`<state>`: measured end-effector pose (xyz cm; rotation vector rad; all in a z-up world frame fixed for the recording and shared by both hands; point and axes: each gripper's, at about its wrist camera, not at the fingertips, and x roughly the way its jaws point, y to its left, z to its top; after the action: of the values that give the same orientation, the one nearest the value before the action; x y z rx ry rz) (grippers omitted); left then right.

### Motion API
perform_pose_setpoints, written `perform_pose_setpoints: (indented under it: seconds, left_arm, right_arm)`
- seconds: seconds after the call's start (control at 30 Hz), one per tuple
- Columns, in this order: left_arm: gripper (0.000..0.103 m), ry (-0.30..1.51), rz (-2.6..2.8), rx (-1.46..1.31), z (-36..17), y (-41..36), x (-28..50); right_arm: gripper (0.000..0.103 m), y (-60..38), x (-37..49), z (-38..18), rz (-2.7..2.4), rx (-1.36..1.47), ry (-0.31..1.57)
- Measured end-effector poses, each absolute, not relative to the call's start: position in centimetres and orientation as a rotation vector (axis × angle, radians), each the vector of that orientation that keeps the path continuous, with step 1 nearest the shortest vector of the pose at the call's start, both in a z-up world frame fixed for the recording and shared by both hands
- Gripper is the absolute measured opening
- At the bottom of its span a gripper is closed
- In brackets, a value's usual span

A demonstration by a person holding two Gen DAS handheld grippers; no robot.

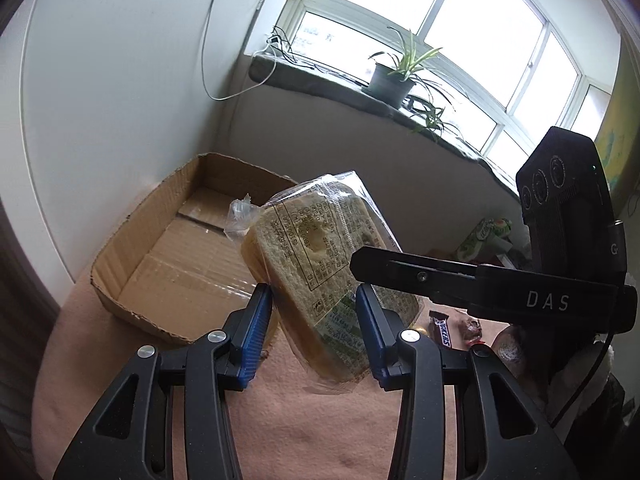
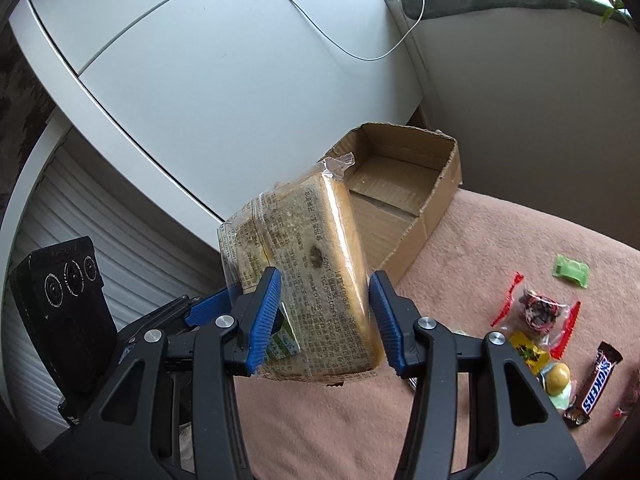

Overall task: Organize snacks
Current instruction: 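Carry the bread loaf with the left gripper into the cardboard box and release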

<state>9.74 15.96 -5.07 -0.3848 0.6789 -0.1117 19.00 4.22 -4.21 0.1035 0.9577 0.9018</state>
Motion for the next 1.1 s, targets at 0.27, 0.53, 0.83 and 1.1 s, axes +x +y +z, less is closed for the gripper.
perform_pose_setpoints:
  seconds: [0.27, 0.53, 0.83, 1.1]
  left_arm:
    - [0.041, 0.716, -0.036, -0.445, -6.8, 19.6, 11.5]
    - [0.041, 0.750, -0.004, -0.456, -8.4, 20.7, 12.7]
    - [0.041, 0.756, 0.063, -0.443, -8.6, 21.1, 12.6]
    - [0.041, 0.725, 0.045, -0.412, -7.4, 19.7, 11.3]
  right_arm:
    - [0.050, 9.1, 21.9, -6.0, 0.917, 0.086, 1.018]
    - [0.050, 11.2, 24.3, -8.7, 0.918, 0.060, 1.051]
    - [0.063, 9.3, 23.0, -7.2, 0.894, 0.049, 0.991]
    - [0.063, 3.8, 22.1, -5.3, 0.854, 0.067, 0.938]
